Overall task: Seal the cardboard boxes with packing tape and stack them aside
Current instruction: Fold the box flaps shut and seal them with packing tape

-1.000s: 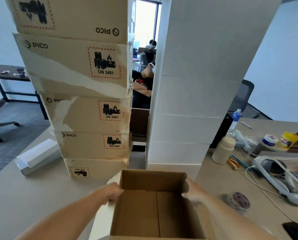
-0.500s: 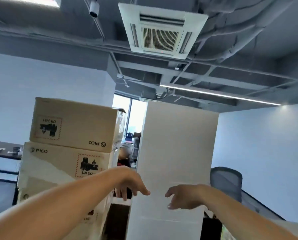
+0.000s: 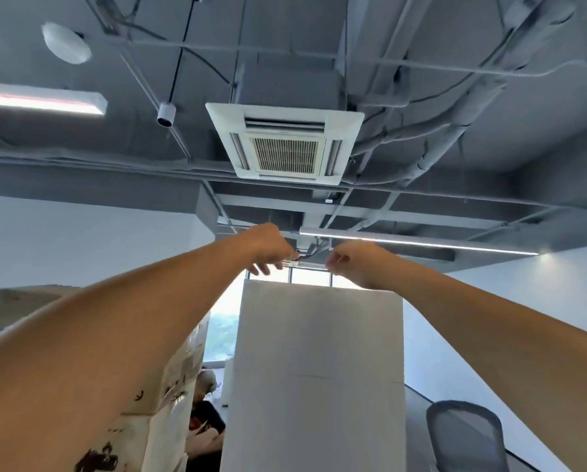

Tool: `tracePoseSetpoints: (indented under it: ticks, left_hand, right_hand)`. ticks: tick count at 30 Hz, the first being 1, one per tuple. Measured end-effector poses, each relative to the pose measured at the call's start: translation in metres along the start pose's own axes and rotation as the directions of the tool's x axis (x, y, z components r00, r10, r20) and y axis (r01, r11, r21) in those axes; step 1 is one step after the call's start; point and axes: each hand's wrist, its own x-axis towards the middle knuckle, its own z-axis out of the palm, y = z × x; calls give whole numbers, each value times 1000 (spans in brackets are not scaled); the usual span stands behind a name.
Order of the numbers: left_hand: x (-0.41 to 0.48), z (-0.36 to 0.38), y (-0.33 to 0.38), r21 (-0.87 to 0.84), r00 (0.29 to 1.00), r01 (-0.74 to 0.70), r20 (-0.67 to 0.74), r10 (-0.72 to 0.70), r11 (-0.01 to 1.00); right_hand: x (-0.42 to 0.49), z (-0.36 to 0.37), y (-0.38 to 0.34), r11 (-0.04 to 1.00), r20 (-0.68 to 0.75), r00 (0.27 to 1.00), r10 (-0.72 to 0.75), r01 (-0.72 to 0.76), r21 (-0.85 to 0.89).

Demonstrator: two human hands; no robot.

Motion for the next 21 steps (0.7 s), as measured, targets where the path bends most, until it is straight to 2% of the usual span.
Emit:
tracePoseSetpoints:
  ticks: [3,6,8,10,12,13,14,16,21]
  left_hand:
    - [31,22,-17,255,989,22,-147,16,967]
    - [45,31,-31,380,991,134,-78,-113,915]
    - [38,29,-26,298,967,221,53,-248,928]
    - [29,28,-20,160,925,328,144,-351,931]
    - [33,26,-31,29,865,454,227,-448,891]
    - [35,26,-35,-12,829,513,266,-492,858]
    - [37,26,-39,-31,796,555,311,-520,831]
    - [47,30,-50,-72,753,610,362,-549,790]
    - [46,32,-51,-152,785,586,352,-510,796]
  right_hand:
    - [20,7,33,998,-74,995,59,-60,-11]
    - [32,17,58,981,17,984,178,-175,-86]
    - [36,18,68,959,122,959,257,-237,-153]
    - [36,19,74,929,230,903,364,-334,-158]
    - [38,20,81,851,374,787,490,-525,-11]
    - [39,22,84,790,463,726,509,-607,83]
    - [41,24,87,753,523,695,494,-642,142]
    - [47,29,92,737,551,694,463,-647,196]
    - [43,32,92,709,559,711,426,-646,282]
